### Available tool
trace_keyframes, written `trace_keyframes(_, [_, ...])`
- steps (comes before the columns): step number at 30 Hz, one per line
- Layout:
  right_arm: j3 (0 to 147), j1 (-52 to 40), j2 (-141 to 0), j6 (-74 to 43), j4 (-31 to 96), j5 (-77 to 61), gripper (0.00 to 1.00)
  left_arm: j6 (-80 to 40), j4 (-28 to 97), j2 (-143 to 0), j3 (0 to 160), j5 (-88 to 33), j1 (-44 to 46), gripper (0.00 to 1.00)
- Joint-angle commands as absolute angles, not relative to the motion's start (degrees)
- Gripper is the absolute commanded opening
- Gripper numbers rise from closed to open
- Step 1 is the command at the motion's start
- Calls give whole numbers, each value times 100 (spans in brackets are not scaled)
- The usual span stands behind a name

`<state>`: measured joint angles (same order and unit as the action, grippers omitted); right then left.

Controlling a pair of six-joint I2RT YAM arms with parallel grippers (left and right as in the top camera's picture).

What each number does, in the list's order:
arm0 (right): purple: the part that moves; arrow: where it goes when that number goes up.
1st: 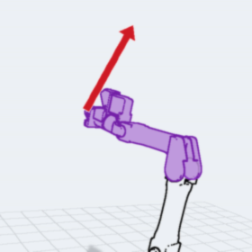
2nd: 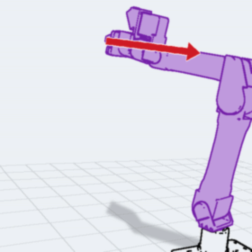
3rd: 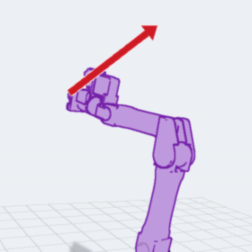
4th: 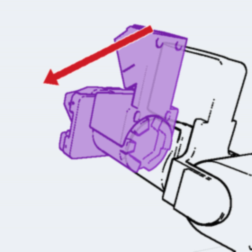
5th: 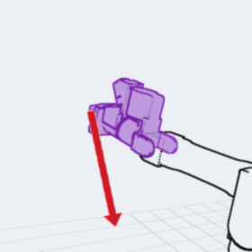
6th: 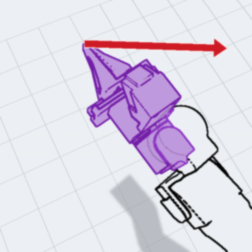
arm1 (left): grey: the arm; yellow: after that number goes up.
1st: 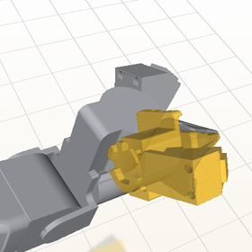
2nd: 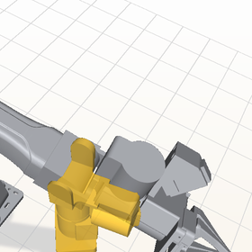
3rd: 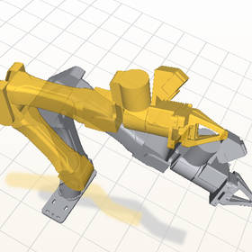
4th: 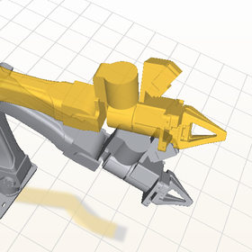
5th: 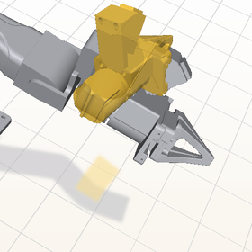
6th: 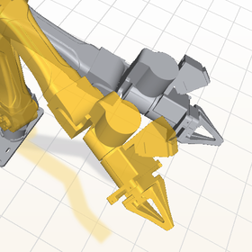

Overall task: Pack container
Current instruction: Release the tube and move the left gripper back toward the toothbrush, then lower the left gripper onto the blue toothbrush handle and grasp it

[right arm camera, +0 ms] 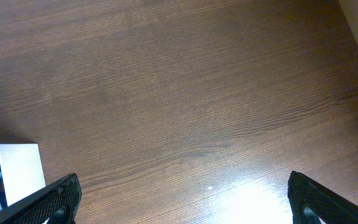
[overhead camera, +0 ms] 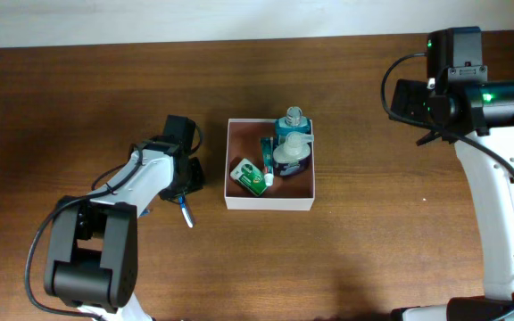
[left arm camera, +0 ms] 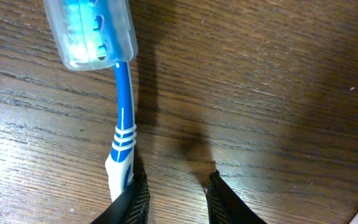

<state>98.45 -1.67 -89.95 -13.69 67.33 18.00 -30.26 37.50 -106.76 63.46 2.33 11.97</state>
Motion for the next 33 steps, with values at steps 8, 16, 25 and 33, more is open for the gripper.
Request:
trace_keyframes(8, [9863, -143, -8995, -1398, 6731, 1870, 99, -2554, 3566, -10637, 6539, -377, 1063, 32])
trace_keyframes(16, [9863, -143, -8995, -1398, 6731, 1870, 98, -2521, 3771, -10186, 6755, -145, 1059, 33])
trace_keyframes(25, [9863, -143, -8995, -1400, 6731, 1870, 99, -2519, 4209, -10189, 6744, 285, 932, 34])
trace_keyframes(33, [9863, -143, -8995, -1398, 6731, 1870, 99, -2521, 4047, -10204, 6486, 432, 908, 38])
